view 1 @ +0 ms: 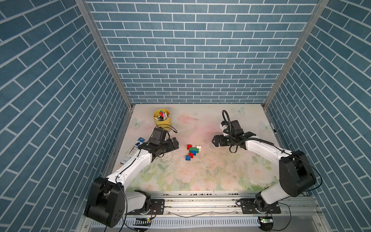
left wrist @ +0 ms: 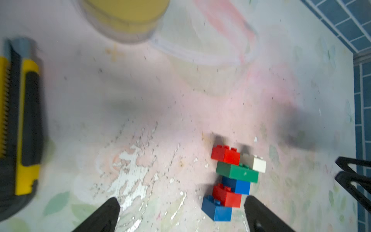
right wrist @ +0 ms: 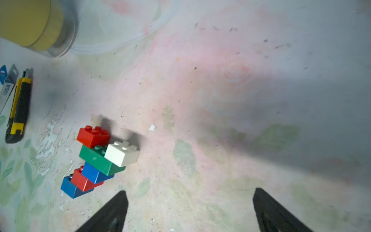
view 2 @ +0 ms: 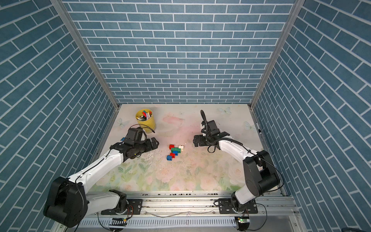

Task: Assemble the letter y with lego
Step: Adjust the lego brick at the center of the board, then reset both arms

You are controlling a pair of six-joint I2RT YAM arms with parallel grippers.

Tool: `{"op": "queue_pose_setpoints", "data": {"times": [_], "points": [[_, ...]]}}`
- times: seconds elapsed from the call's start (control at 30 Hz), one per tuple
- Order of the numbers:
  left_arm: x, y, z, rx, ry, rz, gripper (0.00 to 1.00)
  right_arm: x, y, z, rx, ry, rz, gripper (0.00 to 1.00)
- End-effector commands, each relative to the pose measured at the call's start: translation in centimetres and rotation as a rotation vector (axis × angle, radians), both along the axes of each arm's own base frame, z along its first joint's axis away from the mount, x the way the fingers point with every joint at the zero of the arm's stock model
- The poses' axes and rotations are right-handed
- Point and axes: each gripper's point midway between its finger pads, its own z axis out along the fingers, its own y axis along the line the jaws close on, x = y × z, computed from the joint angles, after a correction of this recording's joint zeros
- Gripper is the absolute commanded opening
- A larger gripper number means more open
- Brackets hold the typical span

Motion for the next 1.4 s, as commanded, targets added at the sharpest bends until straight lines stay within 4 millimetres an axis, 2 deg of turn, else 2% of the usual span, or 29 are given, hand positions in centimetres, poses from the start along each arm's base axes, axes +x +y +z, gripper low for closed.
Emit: {"op": "queue_pose_setpoints", "data": {"times": [0.0,0.07,0.13,0.17,0.27,0.33,0.43,0.53,0.63,0.67,0.77,0.87,0.9,0.93,1.03,1.37], "points": [[1.4,4.5,0.8,0.254,-0.042,0.116,0.99,1.1,-5.3,0.4,-0.116,-0.038,-0.18,0.99],[2.6,6.7,1.9,0.384,-0.105,0.185,0.99,2.5,-9.0,2.1,-0.206,-0.144,-0.311,0.99],[3.8,8.0,2.8,0.504,-0.153,0.192,0.99,3.2,-12.6,4.0,-0.298,-0.244,-0.439,0.99],[4.4,8.7,3.3,0.573,-0.165,0.187,1.0,3.3,-14.7,4.9,-0.332,-0.275,-0.515,0.99],[5.7,11.5,4.0,0.728,-0.152,0.234,1.0,3.6,-19.0,6.4,-0.423,-0.377,-0.624,0.99],[6.4,13.3,3.3,0.715,-0.148,0.266,0.99,3.3,-21.5,6.0,-0.554,-0.448,-0.65,0.99],[7.1,15.1,2.1,0.692,-0.219,0.301,0.98,2.9,-23.8,3.5,-0.563,-0.412,-0.69,0.99],[7.3,16.1,0.9,0.685,-0.254,0.306,0.97,3.1,-24.2,1.7,-0.515,-0.47,-0.695,0.99],[7.6,16.8,0.9,0.747,-0.304,0.3,0.95,3.1,-24.3,0.8,-0.481,-0.557,-0.699,0.99],[7.2,16.8,0.0,0.748,-0.318,0.295,0.94,3.2,-24.5,0.5,-0.48,-0.575,-0.698,0.99],[6.7,16.0,-1.2,0.704,-0.44,0.266,0.93,3.7,-24.0,0.9,-0.416,-0.656,-0.639,0.99],[6.9,15.0,-2.1,0.667,-0.469,0.19,0.92,4.0,-23.5,-1.5,-0.285,-0.688,-0.558,0.99],[6.9,15.0,-2.0,0.662,-0.466,0.189,0.98,4.1,-23.4,-2.1,-0.301,-0.634,-0.542,0.99],[7.0,15.0,-2.0,0.66,-0.468,0.19,0.99,4.7,-23.5,-2.1,-0.304,-0.616,-0.544,0.99],[7.0,15.0,-2.1,0.661,-0.464,0.189,0.99,4.5,-24.3,-2.0,-0.326,-0.625,-0.594,0.99],[6.3,15.2,-2.7,0.652,-0.518,0.214,0.99,4.7,-23.9,-2.1,-0.312,-0.612,-0.572,0.99]]}}
